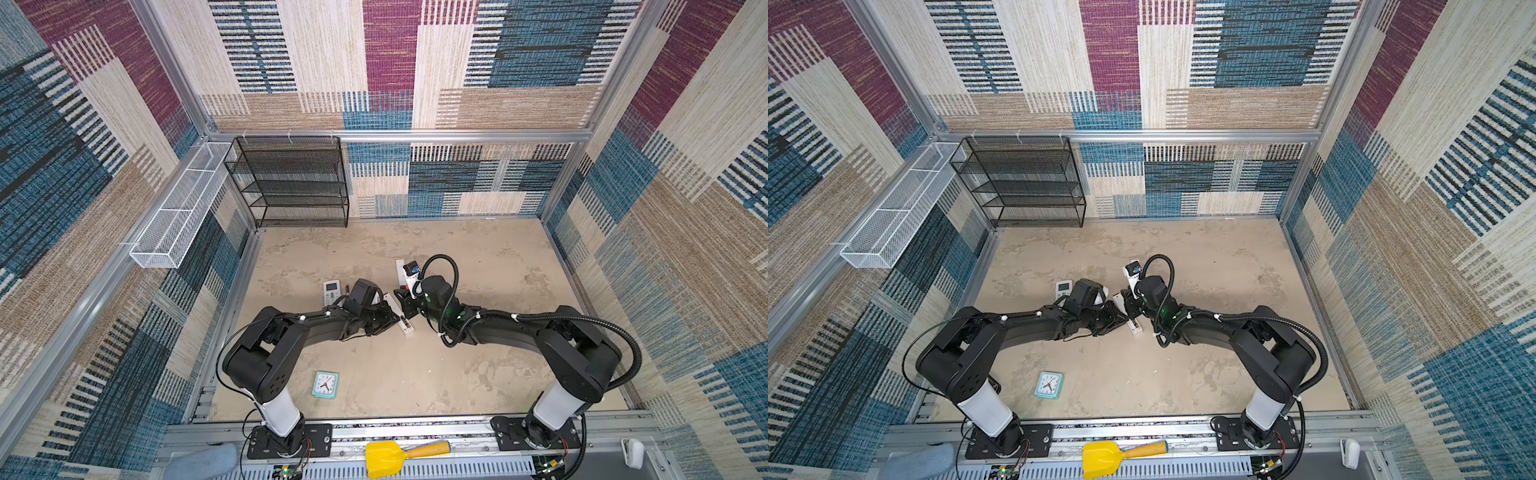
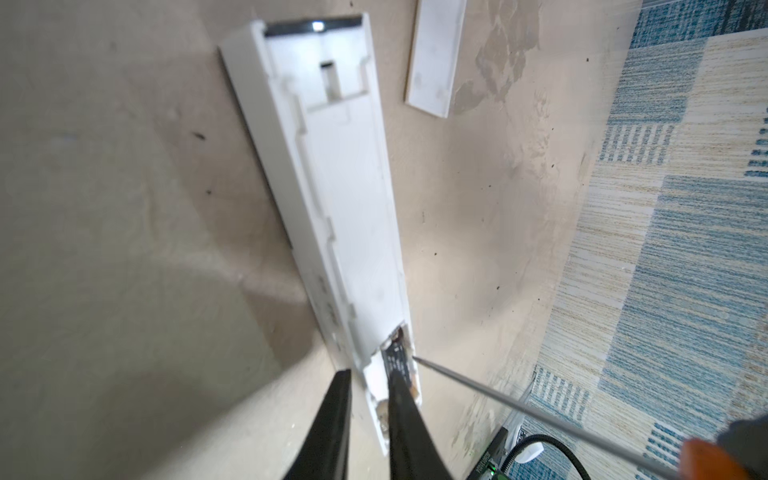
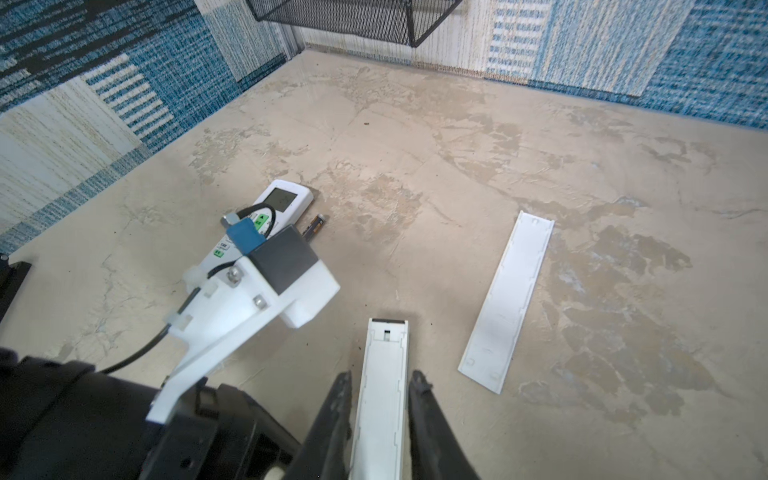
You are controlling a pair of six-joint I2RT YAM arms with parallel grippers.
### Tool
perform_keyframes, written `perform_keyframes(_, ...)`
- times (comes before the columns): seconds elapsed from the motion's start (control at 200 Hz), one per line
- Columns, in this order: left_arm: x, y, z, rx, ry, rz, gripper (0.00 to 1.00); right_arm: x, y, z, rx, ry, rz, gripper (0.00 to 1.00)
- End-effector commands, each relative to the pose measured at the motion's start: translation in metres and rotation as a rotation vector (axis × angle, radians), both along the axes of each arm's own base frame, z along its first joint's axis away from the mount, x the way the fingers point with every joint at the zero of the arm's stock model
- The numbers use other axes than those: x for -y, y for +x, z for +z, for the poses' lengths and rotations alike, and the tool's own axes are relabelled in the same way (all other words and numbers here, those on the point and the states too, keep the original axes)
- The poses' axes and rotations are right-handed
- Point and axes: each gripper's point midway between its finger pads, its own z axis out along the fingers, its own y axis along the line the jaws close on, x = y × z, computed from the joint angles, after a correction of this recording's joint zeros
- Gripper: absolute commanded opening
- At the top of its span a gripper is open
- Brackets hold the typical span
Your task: Unload the batteries from the remote control
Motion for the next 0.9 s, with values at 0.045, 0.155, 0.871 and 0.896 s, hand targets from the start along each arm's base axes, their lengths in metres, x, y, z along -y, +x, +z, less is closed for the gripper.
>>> perform_keyframes(0.045,0.003,0.003,0.000,0.004,-0.008,0.008,0.21,-0.005,0.000,0.004,0.018,0.026,0.021,0.00)
perform_keyframes(0.155,0.004,0.002,-0.003,-0.001,-0.003,0.005,0.19,-0.005,0.000,0.000,0.014,0.014,0.021,0.00)
perform_keyframes(0.871,0.012,-0.006,-0.011,-0.017,0.020,0.014,0.10,-0.006,-0.008,-0.008,0.057,-0.065,-0.009,0.00)
perform_keyframes(0.896,0.012,-0.006,-0.012,-0.018,0.020,0.013,0.09,-0.005,-0.007,-0.008,0.054,-0.063,-0.015,0.00)
